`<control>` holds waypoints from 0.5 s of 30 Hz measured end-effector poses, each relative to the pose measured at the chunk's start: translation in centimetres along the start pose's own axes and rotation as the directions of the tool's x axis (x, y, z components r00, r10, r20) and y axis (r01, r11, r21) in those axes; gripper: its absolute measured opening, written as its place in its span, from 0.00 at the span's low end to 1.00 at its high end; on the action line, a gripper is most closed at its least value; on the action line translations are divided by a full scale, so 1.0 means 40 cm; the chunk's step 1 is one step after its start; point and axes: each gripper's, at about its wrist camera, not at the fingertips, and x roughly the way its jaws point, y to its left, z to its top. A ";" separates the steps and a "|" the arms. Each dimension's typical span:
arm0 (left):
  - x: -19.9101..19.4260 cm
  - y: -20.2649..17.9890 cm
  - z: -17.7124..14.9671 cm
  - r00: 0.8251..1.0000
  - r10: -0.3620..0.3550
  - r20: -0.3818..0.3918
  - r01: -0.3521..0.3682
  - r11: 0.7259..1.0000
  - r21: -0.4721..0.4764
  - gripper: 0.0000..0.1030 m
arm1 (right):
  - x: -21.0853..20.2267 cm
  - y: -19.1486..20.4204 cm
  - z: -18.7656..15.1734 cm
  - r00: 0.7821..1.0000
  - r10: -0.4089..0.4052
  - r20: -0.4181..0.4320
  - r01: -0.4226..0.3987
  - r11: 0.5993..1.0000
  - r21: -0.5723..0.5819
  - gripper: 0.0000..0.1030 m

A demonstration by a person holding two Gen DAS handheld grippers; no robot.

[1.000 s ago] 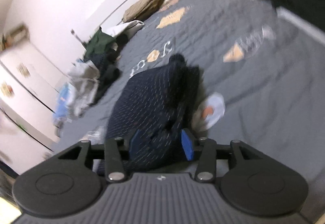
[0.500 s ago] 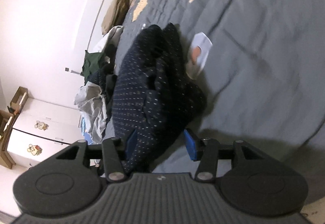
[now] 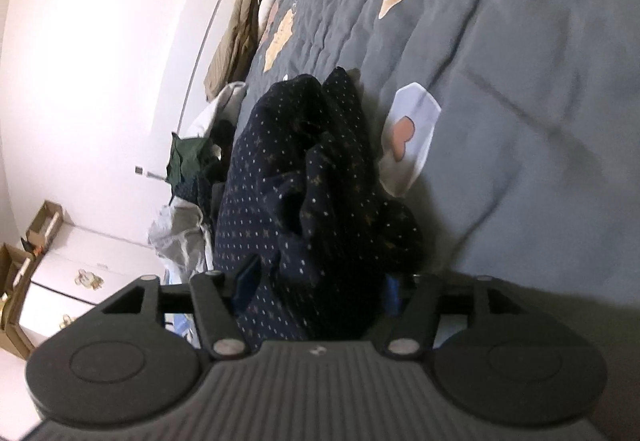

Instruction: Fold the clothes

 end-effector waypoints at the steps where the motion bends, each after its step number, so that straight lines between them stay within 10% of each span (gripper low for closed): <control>1: 0.002 -0.001 0.001 1.000 0.001 0.000 -0.001 1.000 -0.003 0.66 | 0.003 0.003 0.000 1.000 -0.003 0.001 0.003 1.000 -0.002 0.64; 7: 0.016 0.000 0.007 1.000 -0.007 0.001 0.007 1.000 -0.029 0.66 | 0.023 0.020 -0.001 1.000 -0.018 0.008 0.018 1.000 -0.014 0.59; 10: 0.017 0.000 0.004 1.000 -0.019 0.005 0.020 0.999 -0.032 0.46 | 0.034 0.028 -0.002 1.000 -0.025 0.012 0.025 0.999 -0.020 0.32; 15: 0.004 0.017 0.001 0.999 -0.033 -0.003 0.033 0.998 -0.047 0.21 | 0.029 0.053 -0.026 0.999 0.002 -0.051 -0.004 1.000 -0.028 0.24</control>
